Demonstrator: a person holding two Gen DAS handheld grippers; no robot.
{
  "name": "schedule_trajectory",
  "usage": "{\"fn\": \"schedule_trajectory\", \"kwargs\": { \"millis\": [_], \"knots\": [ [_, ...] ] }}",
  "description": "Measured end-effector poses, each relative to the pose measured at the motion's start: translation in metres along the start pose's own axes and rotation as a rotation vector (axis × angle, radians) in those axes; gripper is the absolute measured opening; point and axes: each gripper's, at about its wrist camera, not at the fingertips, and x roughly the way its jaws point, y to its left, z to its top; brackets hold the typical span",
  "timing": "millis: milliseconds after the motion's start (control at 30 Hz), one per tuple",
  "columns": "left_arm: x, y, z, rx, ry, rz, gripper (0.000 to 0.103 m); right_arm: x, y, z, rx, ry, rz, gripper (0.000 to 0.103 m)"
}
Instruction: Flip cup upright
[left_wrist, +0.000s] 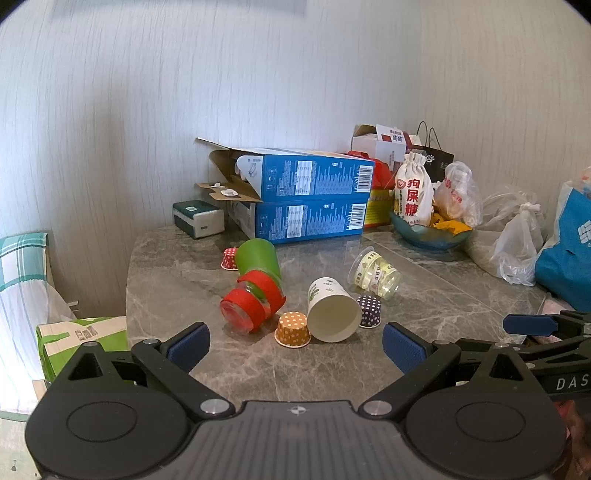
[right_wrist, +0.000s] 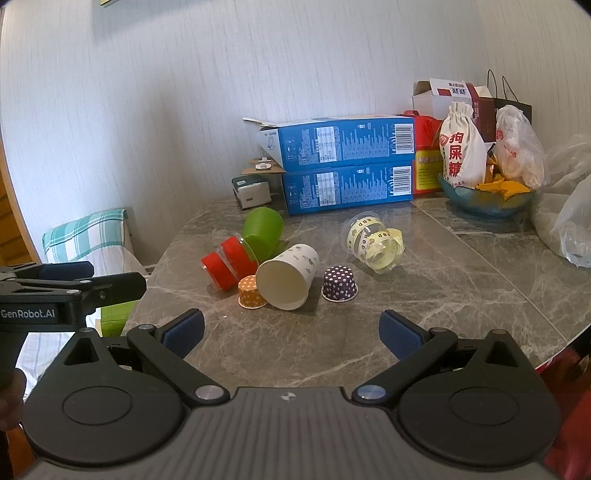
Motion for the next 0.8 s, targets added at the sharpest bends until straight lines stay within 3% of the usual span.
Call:
{"fn": "schedule_trajectory", "kwargs": {
  "millis": [600, 800],
  "knots": [
    [0.008, 0.0, -0.008, 0.004, 0.005, 0.005, 0.101, 0.004, -0.003, -0.001, 0.015, 0.006, -0.002, 0.102],
    [0.023, 0.008, -0.009, 0.002, 0.018, 0.005, 0.101, 0.019, -0.005, 0.02, 0.036, 0.028, -0.012, 0.102]
  ]
}}
